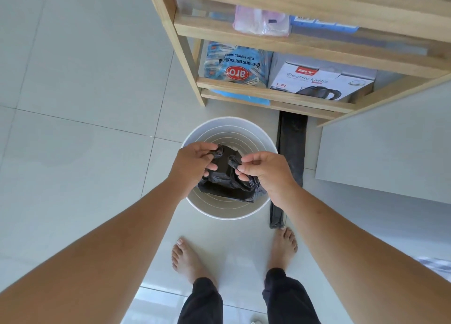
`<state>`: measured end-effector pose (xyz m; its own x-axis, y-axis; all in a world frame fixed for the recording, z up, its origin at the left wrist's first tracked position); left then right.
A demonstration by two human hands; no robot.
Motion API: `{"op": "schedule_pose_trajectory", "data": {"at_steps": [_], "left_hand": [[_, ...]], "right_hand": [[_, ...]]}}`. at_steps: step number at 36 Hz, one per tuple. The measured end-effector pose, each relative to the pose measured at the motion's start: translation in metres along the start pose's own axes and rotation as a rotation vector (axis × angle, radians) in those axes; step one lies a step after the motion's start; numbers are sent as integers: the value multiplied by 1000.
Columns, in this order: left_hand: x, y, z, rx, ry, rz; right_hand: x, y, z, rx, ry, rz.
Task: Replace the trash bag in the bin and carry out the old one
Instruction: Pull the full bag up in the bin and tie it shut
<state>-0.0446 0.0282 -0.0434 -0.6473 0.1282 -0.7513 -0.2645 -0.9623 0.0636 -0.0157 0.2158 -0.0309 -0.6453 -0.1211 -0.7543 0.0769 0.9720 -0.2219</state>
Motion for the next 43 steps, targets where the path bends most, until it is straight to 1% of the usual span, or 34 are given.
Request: {"op": "schedule_pose_trajectory", "data": {"at_steps": [2, 5, 9, 11, 14, 16, 22, 25, 28, 29, 32, 37, 40, 43], "left_hand": [[2, 5, -6, 14, 5, 40], [3, 13, -15, 83, 39, 96], [0, 12, -24, 151, 82, 79], [0, 11, -28, 149, 85, 77], [0, 10, -33, 66, 92, 84], [-1, 8, -34, 14, 94, 58], [0, 1, -27, -77, 69, 27], [2, -6, -24, -142, 69, -17], [3, -12, -24, -252, 109, -65], [3, -14, -24, -250, 111, -84], [1, -18, -21, -124, 64, -142], [-2, -19, -19, -10, 34, -163], [-3, -19, -18, 22, 40, -155], [-3, -19, -15, 62, 52, -129]], "right_hand": [[0, 0, 5, 24, -23, 14], [1, 2, 11, -20, -56, 34], [3, 2, 19, -36, -58, 35], [5, 1, 21, -49, -53, 32], [6, 0, 25, -42, -59, 30], [7, -3, 27, -18, -66, 16], [13, -10, 30, 20, -71, -10], [16, -12, 32, 26, -74, -15], [18, -12, 33, 36, -62, 2], [18, -11, 34, 46, -65, 9], [18, -9, 39, 81, -97, 9], [16, -13, 40, 13, -149, -89], [14, -16, 34, -53, -121, -113], [13, -14, 27, -133, -71, -78]]}}
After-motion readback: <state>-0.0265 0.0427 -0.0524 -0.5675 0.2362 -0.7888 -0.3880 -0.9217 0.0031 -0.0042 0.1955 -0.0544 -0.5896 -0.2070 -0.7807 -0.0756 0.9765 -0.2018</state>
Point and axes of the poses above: each hand's wrist, its own x-axis towards the middle knuckle, its own y-axis out of the back of the hand, z = x × y, the point moved 8 cm from there along x, towards the middle knuckle, and after that the axes turned 10 degrees about -z, right-handed, at the moved point
